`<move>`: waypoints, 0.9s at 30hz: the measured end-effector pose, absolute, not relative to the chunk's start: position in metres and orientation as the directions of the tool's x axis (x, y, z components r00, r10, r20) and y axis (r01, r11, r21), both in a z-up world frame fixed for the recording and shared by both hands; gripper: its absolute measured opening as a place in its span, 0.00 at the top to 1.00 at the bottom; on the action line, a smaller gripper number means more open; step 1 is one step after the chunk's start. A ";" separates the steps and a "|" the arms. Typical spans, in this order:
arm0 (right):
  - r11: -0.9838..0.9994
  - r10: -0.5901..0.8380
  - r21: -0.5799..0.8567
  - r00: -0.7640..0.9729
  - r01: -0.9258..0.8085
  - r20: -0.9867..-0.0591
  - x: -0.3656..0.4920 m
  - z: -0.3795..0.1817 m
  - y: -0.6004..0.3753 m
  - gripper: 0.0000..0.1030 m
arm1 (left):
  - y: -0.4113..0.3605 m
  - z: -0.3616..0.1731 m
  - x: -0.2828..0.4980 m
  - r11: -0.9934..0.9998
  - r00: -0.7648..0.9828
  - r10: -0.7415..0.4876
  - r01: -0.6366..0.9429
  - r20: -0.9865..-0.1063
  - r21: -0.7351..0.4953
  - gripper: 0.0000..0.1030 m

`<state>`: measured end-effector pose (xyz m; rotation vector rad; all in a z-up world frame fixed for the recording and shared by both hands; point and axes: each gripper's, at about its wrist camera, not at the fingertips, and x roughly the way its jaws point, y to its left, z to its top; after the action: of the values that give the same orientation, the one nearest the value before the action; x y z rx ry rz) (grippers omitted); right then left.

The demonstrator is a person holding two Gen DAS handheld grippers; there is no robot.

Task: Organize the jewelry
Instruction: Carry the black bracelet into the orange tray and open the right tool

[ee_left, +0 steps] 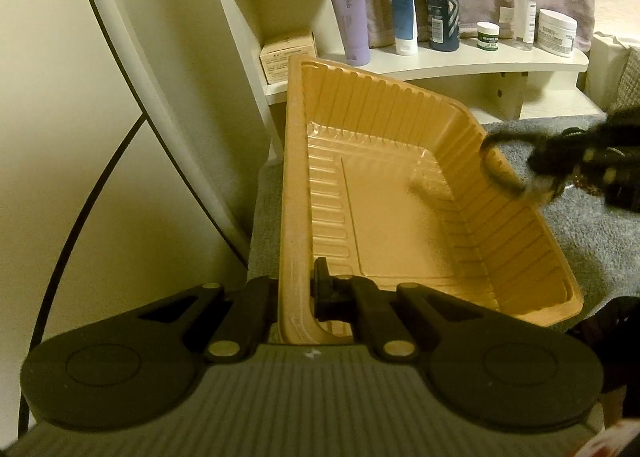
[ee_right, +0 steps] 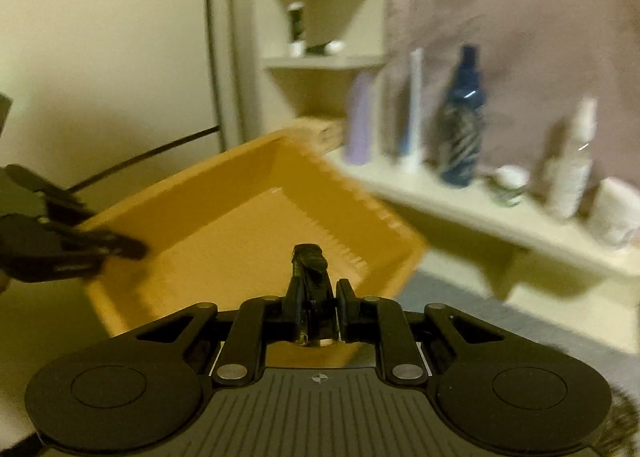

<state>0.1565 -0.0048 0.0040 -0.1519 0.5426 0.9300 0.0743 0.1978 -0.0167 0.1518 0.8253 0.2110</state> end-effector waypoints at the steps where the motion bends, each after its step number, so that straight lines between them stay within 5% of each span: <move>1: 0.592 0.720 0.113 0.461 -0.798 -0.518 0.155 0.000 0.000 0.83 | 0.198 -0.017 0.074 0.969 0.660 0.243 -0.126 -0.711 0.214 0.98; 12: 0.562 0.745 0.235 0.361 -0.793 -0.561 0.149 -0.031 0.008 0.82 | 0.198 -0.017 0.074 0.969 0.662 0.242 -0.123 -0.710 0.215 0.98; 16: 0.609 0.726 0.217 0.426 -0.762 -0.540 0.146 -0.026 -0.002 0.71 | 0.198 -0.017 0.074 0.968 0.661 0.243 -0.124 -0.710 0.216 0.98; 27: 0.795 0.577 0.192 0.618 -0.576 -0.534 0.143 -0.035 -0.066 0.64 | 0.198 -0.017 0.074 0.968 0.663 0.245 -0.122 -0.708 0.220 0.98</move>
<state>0.1429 -0.0658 -0.0352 0.0015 0.6144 0.6633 0.0739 0.1976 -0.0169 0.1590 0.8213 0.2081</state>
